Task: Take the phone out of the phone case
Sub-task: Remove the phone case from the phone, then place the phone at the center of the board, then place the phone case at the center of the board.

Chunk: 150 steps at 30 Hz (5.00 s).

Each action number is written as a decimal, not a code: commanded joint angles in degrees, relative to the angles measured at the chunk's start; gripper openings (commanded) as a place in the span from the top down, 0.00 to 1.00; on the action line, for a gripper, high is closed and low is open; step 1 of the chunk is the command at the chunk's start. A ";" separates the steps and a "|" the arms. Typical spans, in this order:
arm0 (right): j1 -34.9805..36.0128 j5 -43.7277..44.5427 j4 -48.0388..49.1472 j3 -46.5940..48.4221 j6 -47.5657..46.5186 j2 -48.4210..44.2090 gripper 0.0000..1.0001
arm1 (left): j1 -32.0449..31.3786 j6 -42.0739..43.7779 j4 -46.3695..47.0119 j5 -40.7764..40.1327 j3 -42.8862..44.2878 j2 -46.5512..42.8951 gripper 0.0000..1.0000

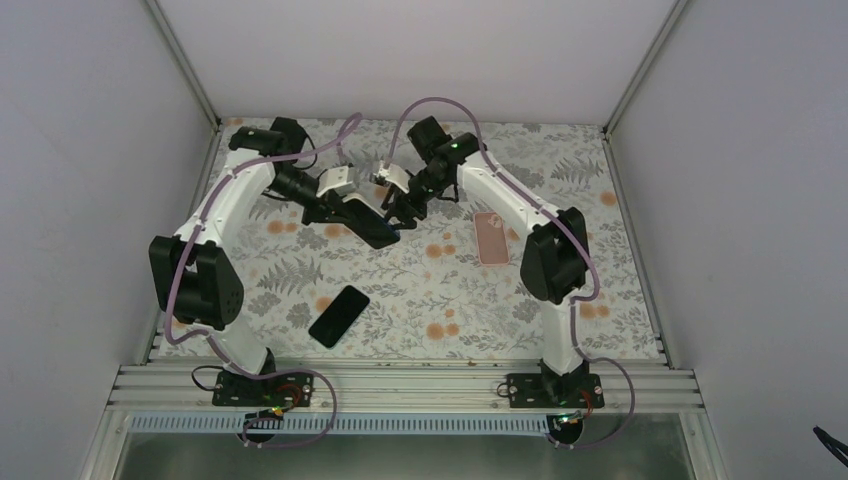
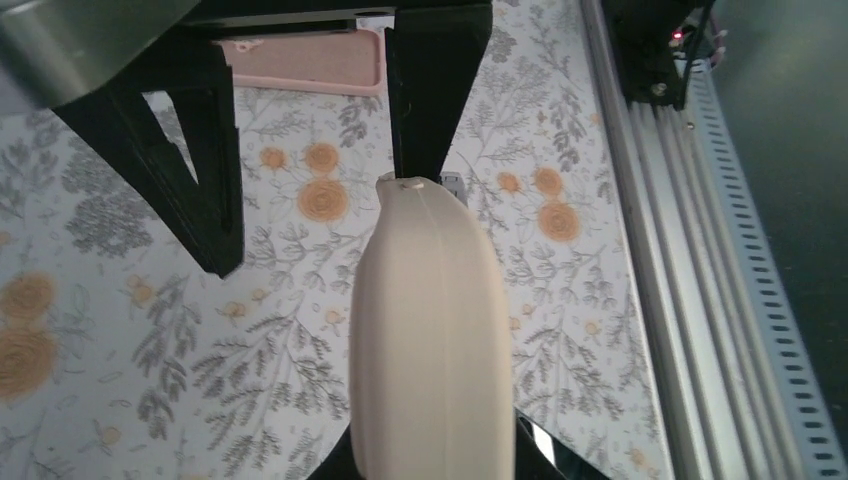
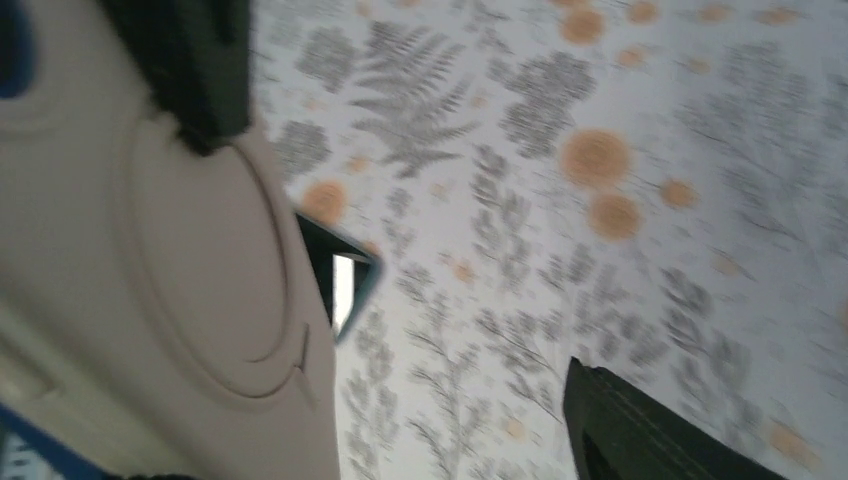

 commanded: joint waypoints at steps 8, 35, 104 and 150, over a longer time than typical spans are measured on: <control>3.44 -31.33 12.07 -0.92 0.84 -3.06 0.97 | -0.32 -2.59 2.67 15.59 5.45 0.37 0.86; -11.21 17.70 35.92 3.82 39.93 -7.95 0.97 | -26.47 -36.82 98.21 -53.24 -21.94 -10.53 0.00; -1.08 -4.67 45.13 -20.95 42.56 -14.54 0.97 | -22.49 -6.07 155.04 -78.32 -19.34 7.34 0.00; -21.83 6.02 3.03 -13.27 12.65 -6.09 0.97 | -29.06 4.85 138.69 -78.71 -66.42 -25.59 0.98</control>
